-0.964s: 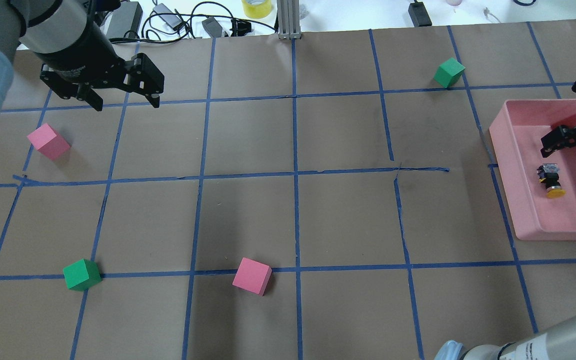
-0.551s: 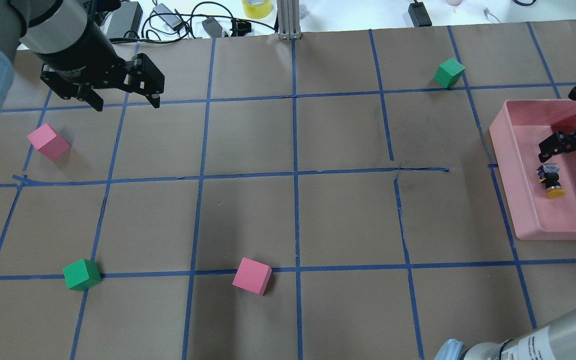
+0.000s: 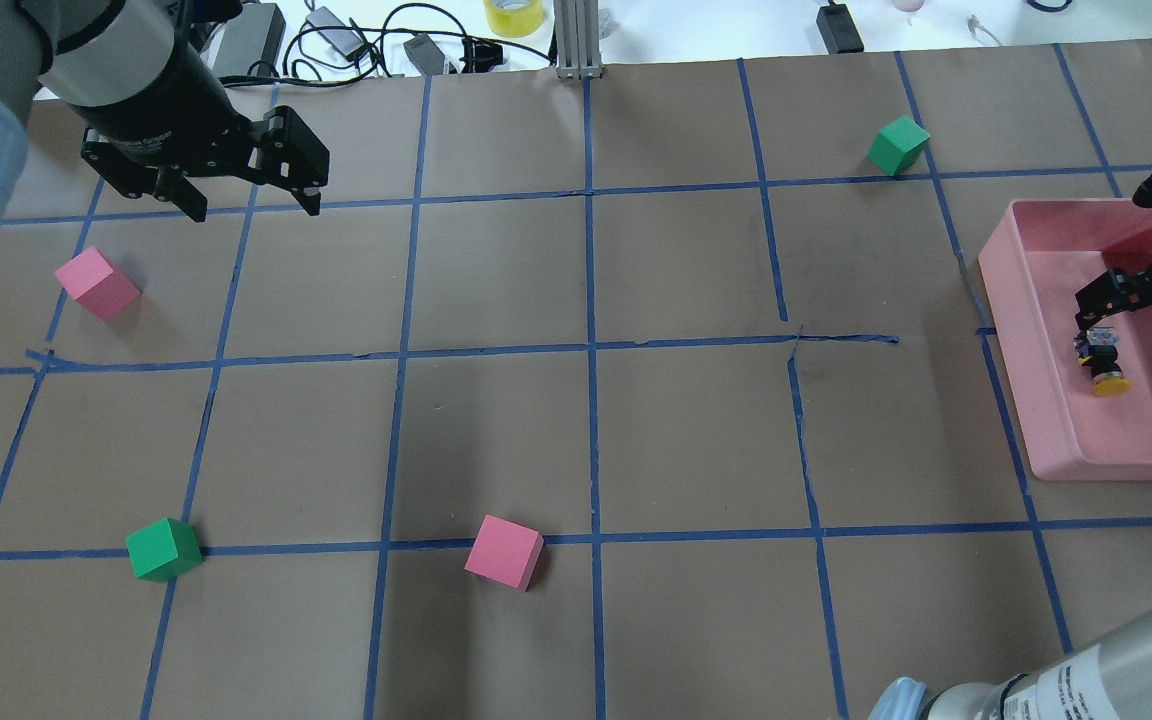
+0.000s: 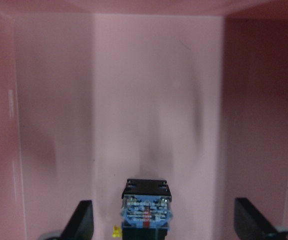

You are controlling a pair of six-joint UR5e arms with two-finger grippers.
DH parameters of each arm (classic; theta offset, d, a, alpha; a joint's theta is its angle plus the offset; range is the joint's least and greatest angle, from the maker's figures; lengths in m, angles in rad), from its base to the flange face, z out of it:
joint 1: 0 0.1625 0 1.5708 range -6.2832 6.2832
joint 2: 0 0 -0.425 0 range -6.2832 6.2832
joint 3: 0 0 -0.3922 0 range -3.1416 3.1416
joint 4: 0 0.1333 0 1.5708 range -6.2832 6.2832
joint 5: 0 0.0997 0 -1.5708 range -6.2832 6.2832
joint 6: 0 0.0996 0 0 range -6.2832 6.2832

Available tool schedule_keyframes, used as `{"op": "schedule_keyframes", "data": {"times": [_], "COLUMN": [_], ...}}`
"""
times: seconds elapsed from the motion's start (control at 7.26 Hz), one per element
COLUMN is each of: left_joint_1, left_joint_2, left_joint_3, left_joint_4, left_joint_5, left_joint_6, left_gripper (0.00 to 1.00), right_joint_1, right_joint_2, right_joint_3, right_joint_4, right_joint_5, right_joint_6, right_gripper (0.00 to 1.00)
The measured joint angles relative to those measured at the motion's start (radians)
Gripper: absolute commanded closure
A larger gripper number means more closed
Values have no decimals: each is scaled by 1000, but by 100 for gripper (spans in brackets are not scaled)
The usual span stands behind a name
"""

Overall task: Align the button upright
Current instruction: 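Lower the right gripper into the bin onto the black button body, then close the right gripper on the button body and lift it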

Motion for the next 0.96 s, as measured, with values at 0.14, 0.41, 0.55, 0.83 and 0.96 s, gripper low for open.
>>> {"op": "schedule_keyframes", "data": {"times": [0.14,0.41,0.55,0.83,0.96], "left_joint_1": [0,0,0,-1,0], "left_joint_2": [0,1,1,3,3], "left_joint_3": [0,0,0,0,0], "left_joint_4": [0,0,0,0,0], "left_joint_5": [-1,0,-1,-1,0], "left_joint_6": [0,0,0,0,0], "left_gripper": [0,0,0,0,0], "right_joint_1": [0,0,0,0,0], "right_joint_2": [5,8,8,8,8], "right_joint_3": [0,4,7,12,18], "right_joint_4": [-6,-11,-11,-11,-11], "right_joint_5": [-1,5,10,15,16], "right_joint_6": [0,0,1,1,1], "right_gripper": [0,0,0,0,0]}}
